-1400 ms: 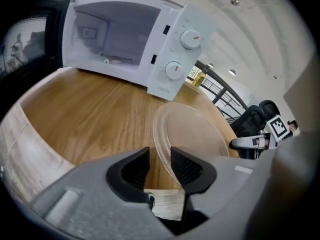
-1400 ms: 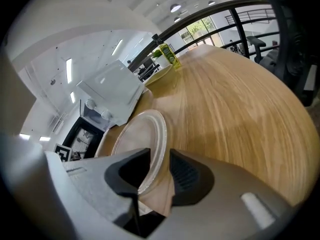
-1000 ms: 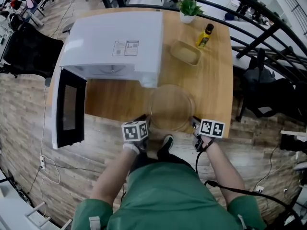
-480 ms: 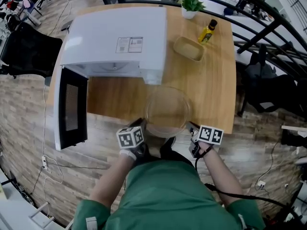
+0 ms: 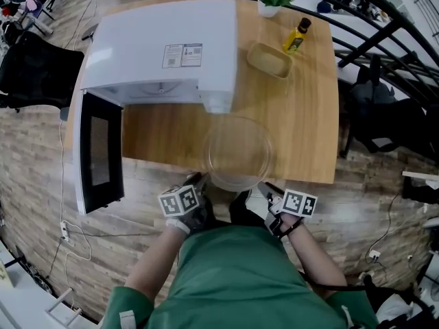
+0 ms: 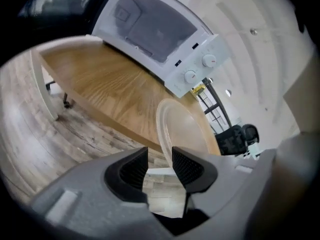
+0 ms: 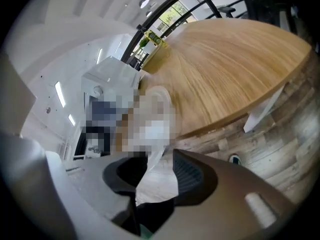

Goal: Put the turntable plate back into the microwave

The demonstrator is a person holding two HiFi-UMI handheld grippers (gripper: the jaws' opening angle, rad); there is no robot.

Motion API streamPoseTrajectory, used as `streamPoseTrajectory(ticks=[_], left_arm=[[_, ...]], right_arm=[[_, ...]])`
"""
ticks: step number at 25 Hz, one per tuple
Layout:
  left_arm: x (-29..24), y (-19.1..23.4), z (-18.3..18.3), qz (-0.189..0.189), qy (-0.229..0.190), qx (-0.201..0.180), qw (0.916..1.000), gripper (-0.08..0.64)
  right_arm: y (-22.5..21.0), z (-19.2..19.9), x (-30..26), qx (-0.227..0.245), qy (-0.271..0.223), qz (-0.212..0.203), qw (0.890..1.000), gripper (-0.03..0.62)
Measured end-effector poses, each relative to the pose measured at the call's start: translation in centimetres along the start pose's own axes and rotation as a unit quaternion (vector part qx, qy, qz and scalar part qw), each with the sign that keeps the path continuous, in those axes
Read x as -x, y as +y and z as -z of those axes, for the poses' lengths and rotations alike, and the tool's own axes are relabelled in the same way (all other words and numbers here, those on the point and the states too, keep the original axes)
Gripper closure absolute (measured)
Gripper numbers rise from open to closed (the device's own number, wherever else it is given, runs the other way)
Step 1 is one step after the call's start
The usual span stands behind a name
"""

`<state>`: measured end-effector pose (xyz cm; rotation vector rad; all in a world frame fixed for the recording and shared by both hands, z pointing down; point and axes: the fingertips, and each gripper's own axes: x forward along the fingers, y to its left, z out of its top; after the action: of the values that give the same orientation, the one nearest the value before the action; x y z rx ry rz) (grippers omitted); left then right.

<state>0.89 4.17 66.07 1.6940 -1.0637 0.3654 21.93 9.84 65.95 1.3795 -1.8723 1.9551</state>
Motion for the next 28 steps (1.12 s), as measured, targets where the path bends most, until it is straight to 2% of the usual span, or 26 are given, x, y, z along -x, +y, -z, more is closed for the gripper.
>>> streamPoseTrajectory(ticks=[3, 6, 8, 10, 13, 17, 23, 26, 28], left_arm=[[-0.8, -0.9, 0.8, 0.058, 0.008, 0.08, 0.995, 0.393], [-1.8, -1.3, 1.4, 0.092, 0.018, 0.115, 0.9889, 0.393], [-2.5, -1.8, 1.7, 0.114, 0.022, 0.129, 0.9849, 0.393], [-3.0, -2.3, 1.7, 0.132, 0.02, 0.136, 0.9817, 0.394], [-3.3, -2.6, 1.6, 0.145, 0.018, 0.14, 0.9792, 0.436], [-2.9, -2.8, 2.0, 0.154, 0.025, 0.142, 0.9775, 0.463], [-1.3, -2.9, 2.9, 0.17, 0.025, 0.145, 0.9744, 0.468], [-0.1, -3.3, 2.3, 0.19, 0.01, 0.138, 0.972, 0.469], [0.6, -3.5, 2.0, 0.203, 0.001, 0.135, 0.9699, 0.469]], right_arm=[[0.3, 0.5, -1.3, -0.046, -0.012, -0.038, 0.998, 0.416], [0.8, 0.2, -2.8, -0.08, -0.024, -0.086, 0.993, 0.414], [1.0, 0.0, -3.3, -0.087, -0.03, -0.111, 0.99, 0.414], [1.0, -0.1, -3.7, -0.084, -0.033, -0.122, 0.988, 0.433], [0.7, 0.2, -4.0, -0.093, -0.03, -0.122, 0.988, 0.509], [0.2, 0.9, -3.6, -0.089, -0.018, -0.109, 0.99, 0.511], [1.9, 2.1, -2.8, -0.091, -0.01, -0.133, 0.987, 0.515], [1.4, 2.3, -1.6, -0.07, -0.007, -0.095, 0.993, 0.523], [2.0, 2.3, -1.2, -0.065, -0.01, -0.097, 0.993, 0.524]])
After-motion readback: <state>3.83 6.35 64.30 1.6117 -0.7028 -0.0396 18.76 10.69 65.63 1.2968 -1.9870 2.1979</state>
